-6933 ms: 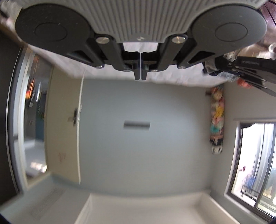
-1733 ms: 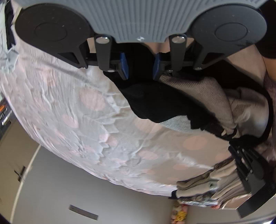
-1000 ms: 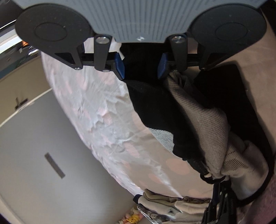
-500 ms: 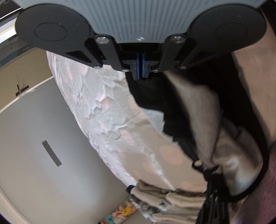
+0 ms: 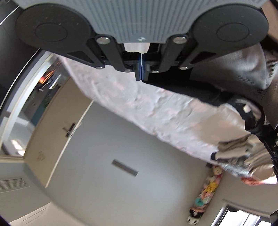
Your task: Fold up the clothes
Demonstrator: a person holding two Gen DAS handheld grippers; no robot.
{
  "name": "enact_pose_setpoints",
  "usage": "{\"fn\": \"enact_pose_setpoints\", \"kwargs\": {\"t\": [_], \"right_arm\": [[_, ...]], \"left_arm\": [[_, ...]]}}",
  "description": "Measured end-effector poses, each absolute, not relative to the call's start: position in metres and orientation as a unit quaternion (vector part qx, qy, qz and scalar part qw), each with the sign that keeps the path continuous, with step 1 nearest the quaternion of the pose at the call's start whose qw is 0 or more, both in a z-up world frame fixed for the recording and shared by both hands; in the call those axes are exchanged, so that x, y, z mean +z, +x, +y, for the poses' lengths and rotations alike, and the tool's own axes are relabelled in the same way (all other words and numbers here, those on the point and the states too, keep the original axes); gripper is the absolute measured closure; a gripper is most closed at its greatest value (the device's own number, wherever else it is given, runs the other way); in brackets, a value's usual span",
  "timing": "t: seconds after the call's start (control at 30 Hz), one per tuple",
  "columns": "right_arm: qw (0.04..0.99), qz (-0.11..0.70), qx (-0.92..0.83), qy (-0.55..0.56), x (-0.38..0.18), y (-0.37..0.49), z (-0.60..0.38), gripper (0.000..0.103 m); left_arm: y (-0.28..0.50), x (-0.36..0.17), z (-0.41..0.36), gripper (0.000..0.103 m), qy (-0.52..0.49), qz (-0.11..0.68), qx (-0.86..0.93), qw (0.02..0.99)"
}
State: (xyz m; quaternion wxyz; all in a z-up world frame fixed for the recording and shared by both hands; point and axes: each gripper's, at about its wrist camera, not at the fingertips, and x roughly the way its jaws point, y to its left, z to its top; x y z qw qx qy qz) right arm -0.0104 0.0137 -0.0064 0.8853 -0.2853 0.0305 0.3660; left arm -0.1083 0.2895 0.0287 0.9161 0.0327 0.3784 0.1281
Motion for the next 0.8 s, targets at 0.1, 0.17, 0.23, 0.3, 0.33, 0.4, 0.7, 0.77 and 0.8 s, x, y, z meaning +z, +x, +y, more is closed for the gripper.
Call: {"fn": "enact_pose_setpoints", "kwargs": {"t": [0.1, 0.17, 0.23, 0.3, 0.33, 0.4, 0.7, 0.77, 0.8], "right_arm": [[0.897, -0.006, 0.347, -0.275, 0.023, -0.013, 0.006, 0.102], [0.903, -0.031, 0.334, -0.268, 0.042, -0.015, 0.001, 0.102], [0.909, -0.055, 0.32, -0.261, 0.062, -0.017, -0.004, 0.102], [0.914, -0.079, 0.306, -0.254, 0.082, -0.019, -0.009, 0.102], [0.916, -0.092, 0.299, -0.25, 0.091, -0.02, -0.011, 0.102], [0.919, -0.112, 0.288, -0.245, 0.107, -0.024, -0.017, 0.102], [0.917, -0.175, 0.265, -0.242, 0.146, -0.063, -0.046, 0.102], [0.917, -0.195, 0.26, -0.229, 0.163, -0.072, -0.053, 0.102], [0.917, -0.205, 0.258, -0.223, 0.171, -0.077, -0.056, 0.102]], "left_arm": [[-0.108, 0.058, 0.283, 0.095, 0.038, 0.343, 0.133, 0.929], [-0.112, 0.077, 0.277, 0.098, 0.039, 0.319, 0.13, 0.938], [-0.116, 0.096, 0.271, 0.101, 0.041, 0.295, 0.126, 0.946], [-0.122, 0.109, 0.264, 0.101, 0.043, 0.279, 0.122, 0.951], [-0.125, 0.114, 0.26, 0.101, 0.044, 0.272, 0.119, 0.954], [-0.13, 0.118, 0.254, 0.102, 0.047, 0.261, 0.121, 0.957], [-0.168, 0.167, 0.244, 0.102, 0.045, 0.144, 0.172, 0.973], [-0.179, 0.194, 0.242, 0.102, 0.049, 0.097, 0.184, 0.977], [-0.185, 0.208, 0.241, 0.102, 0.051, 0.073, 0.19, 0.978]]}}
